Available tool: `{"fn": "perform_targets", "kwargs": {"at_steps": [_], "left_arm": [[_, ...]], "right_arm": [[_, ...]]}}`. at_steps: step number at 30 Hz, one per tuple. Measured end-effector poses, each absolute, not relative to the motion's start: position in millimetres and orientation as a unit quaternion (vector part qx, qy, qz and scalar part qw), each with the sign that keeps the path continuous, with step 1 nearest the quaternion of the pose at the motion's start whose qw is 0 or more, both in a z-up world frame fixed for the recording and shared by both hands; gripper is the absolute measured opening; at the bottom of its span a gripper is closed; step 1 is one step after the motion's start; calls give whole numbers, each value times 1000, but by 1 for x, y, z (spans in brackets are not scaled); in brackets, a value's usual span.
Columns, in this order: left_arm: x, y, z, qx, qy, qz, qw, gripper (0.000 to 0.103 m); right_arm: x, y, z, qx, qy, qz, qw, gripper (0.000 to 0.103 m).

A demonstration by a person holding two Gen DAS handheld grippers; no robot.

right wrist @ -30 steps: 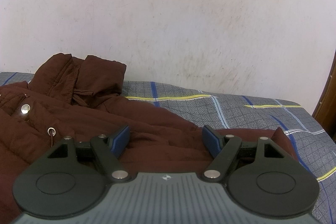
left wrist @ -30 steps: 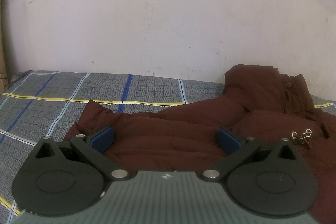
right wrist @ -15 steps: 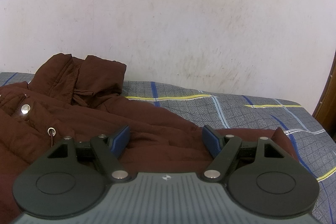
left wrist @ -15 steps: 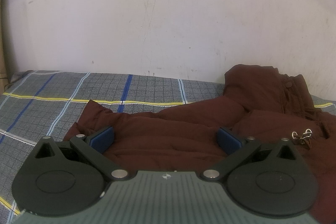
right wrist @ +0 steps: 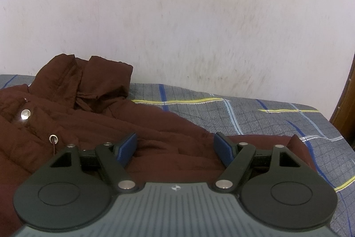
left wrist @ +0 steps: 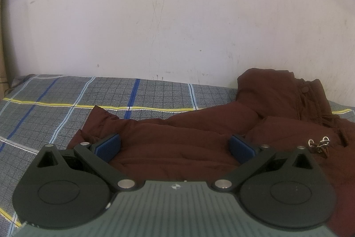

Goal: Fold large clothes

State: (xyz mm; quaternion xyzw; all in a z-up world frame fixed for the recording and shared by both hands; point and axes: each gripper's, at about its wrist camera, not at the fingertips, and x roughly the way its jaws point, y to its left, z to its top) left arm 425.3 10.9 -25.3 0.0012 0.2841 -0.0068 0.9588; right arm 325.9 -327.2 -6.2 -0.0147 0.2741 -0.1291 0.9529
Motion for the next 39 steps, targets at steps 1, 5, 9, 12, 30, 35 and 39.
{"fn": "perform_targets", "kwargs": {"at_steps": [1, 5, 9, 12, 30, 35, 39], "left_arm": [[425, 11, -25, 1, 284, -7, 959, 103], [424, 11, -21, 0, 280, -7, 960, 103], [409, 15, -3, 8, 258, -10, 966, 103], [383, 27, 25, 8, 236, -24, 971, 103], [286, 171, 7, -80, 343, -128, 927, 103], [293, 170, -25, -137, 381, -172, 898, 103], [295, 173, -38, -194, 365, -195, 889, 101]], "right_arm": [[326, -327, -6, -16, 275, -130, 953, 77], [327, -327, -6, -20, 278, -133, 951, 78], [328, -328, -7, -23, 284, -134, 949, 79], [328, -330, -6, -19, 287, -131, 949, 79], [180, -315, 76, 68, 143, -51, 986, 101], [119, -280, 57, 45, 176, -10, 983, 101], [92, -263, 46, 48, 193, 9, 980, 101]]}}
